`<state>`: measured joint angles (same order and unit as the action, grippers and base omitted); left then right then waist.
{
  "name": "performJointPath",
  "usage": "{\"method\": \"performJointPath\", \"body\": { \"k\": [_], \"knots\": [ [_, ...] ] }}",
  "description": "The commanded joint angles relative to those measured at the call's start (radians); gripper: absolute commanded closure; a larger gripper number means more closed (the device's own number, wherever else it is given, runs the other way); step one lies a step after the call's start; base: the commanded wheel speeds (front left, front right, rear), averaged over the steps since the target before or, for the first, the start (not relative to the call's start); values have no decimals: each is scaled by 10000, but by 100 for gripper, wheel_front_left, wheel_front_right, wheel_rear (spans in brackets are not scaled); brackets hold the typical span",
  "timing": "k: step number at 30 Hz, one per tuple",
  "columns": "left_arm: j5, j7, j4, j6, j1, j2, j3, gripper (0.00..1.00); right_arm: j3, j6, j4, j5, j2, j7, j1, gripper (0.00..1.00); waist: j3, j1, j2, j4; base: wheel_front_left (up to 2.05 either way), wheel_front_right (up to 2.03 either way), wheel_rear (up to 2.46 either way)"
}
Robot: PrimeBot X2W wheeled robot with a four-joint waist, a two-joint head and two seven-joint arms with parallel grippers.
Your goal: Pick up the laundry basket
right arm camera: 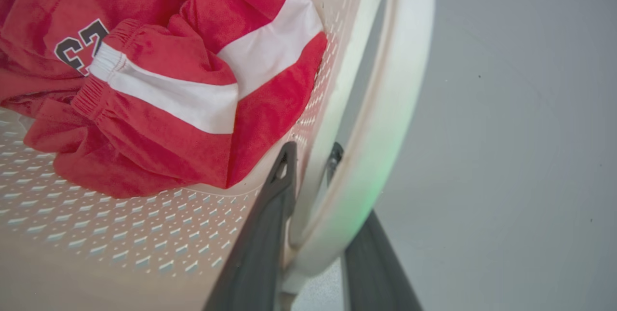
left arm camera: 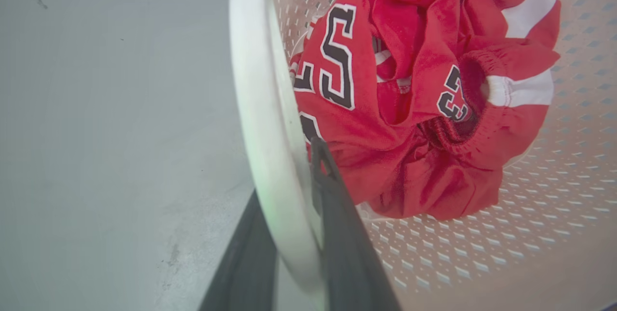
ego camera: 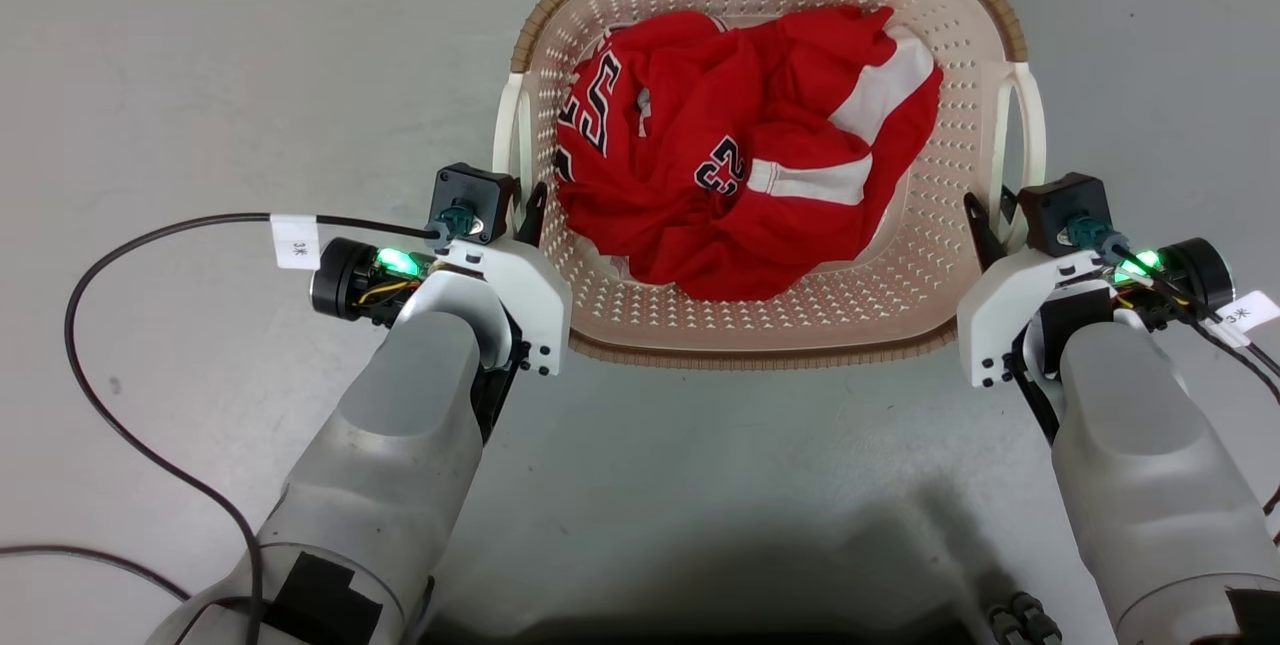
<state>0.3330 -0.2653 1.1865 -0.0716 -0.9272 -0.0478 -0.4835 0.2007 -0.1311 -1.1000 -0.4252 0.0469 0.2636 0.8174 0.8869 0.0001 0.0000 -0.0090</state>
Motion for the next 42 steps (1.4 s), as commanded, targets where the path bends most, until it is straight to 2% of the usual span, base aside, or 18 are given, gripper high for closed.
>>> {"method": "performJointPath", "body": {
  "k": [1,6,15,26,34,42],
  "knots": [
    [14,-2,8,-139,-61,-43,-117,100,-35,7,-5,-90,88,19,171,100,-69,-1,0,7,0,0,0],
    [261,-6,174,-209,95,-39,-285,100,-74,8,-210,-115,79,17,82,100,-454,-1,0,-8,0,0,0],
    [942,159,706,-428,524,-40,-672,100,-162,8,-1107,-229,76,19,-158,100,-1881,-1,0,72,0,0,0],
    [1440,609,952,-567,1323,-43,-870,100,-589,10,-1727,185,78,-37,-501,100,-3408,-1,0,244,0,0,0],
    [1680,1197,1012,-604,1910,-141,-982,100,-1565,10,-1846,1040,76,-453,-927,100,-4614,-1,0,266,0,0,0],
    [1942,1899,1016,-618,2380,-218,-1140,100,-3183,7,-1862,2425,74,-1231,-1553,100,-5675,-1,0,233,0,0,0]
  ]
}}
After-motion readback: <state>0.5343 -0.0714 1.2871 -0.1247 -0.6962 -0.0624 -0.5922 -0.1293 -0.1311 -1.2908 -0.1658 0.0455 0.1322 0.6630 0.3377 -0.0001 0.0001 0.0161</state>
